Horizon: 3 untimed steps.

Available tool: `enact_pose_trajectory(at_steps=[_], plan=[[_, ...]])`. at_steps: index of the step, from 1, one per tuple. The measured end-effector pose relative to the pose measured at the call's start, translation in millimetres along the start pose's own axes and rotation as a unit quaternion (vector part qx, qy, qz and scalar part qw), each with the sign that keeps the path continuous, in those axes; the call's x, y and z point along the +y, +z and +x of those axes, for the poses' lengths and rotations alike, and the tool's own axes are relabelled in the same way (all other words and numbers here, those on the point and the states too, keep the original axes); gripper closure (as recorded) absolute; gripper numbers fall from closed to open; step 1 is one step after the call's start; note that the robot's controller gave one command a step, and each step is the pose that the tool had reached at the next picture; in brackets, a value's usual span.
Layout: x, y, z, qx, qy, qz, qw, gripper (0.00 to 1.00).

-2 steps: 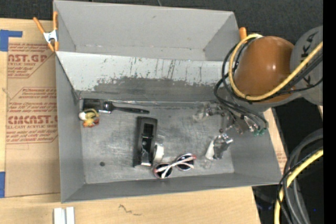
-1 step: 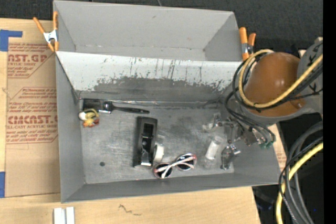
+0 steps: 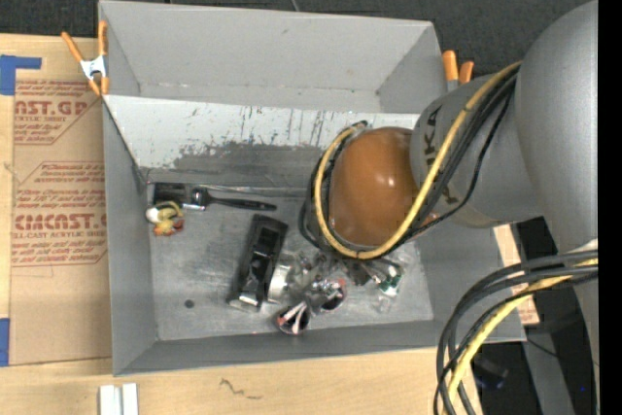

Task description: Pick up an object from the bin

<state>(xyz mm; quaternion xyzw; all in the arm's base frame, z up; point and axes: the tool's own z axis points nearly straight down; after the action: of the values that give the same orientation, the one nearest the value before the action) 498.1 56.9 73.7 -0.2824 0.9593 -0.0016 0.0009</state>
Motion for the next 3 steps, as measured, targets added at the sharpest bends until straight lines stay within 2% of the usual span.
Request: enact_pose_trajectory(at_steps=[1, 2, 3], plan=[[0.0, 0.1, 0.0, -0.0001, 0.000, 0.000, 1.0000, 1.00], [-14.1, -117.5, 14.2, -0.0004, 0.010, -0.002, 0.9999, 1.00], [-14.1, -117.5, 14.2, -0.0003, 0.010, -0.002, 0.9999, 0.00]])
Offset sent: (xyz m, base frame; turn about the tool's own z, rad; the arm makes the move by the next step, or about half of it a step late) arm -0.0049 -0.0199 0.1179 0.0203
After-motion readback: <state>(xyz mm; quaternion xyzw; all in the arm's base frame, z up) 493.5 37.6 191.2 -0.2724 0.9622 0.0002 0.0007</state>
